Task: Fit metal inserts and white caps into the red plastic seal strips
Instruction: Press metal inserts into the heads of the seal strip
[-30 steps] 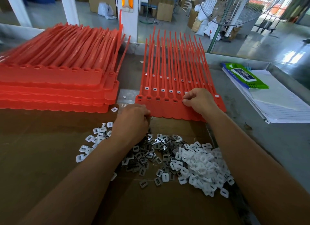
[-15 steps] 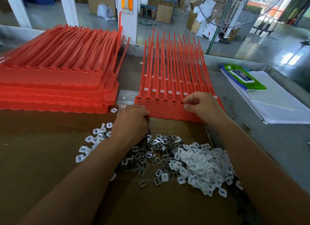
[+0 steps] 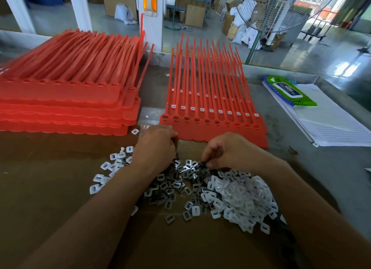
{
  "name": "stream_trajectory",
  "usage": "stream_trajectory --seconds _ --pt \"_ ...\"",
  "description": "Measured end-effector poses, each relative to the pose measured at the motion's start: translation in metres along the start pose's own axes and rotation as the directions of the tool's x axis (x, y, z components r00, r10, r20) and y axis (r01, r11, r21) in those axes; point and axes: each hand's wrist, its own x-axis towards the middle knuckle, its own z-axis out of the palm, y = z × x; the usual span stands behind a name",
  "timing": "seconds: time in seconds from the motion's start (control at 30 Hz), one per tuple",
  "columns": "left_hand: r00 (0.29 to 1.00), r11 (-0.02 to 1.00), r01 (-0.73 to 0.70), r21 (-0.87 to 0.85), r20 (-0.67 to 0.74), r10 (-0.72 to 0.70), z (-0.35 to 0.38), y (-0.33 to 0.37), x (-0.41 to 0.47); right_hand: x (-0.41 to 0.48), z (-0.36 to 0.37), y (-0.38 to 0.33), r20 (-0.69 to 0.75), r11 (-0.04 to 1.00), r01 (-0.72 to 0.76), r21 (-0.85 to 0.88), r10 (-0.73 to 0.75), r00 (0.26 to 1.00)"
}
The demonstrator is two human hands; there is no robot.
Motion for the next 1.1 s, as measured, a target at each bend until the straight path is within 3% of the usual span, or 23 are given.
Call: stream_trajectory --seconds 0.6,0.9,1.1 --pt "1.000 1.000 0.005 0.025 0.017 -0.005 0.000 -0.001 0.000 -0.005 0.002 0.001 -0.036 1.000 0.025 0.019 -0.024 0.999" --pt "1.000 1.000 0.004 0.027 0.024 -0.005 -0.001 -0.001 0.000 -0.005 -0.006 0.004 -0.203 0.990 -0.042 0.133 0.069 0.977" --pt "1.000 1.000 0.006 0.022 0.026 -0.006 -0.001 0.000 0.001 -0.006 -0.003 0.006 -0.120 0.993 -0.045 0.111 0.058 0.991"
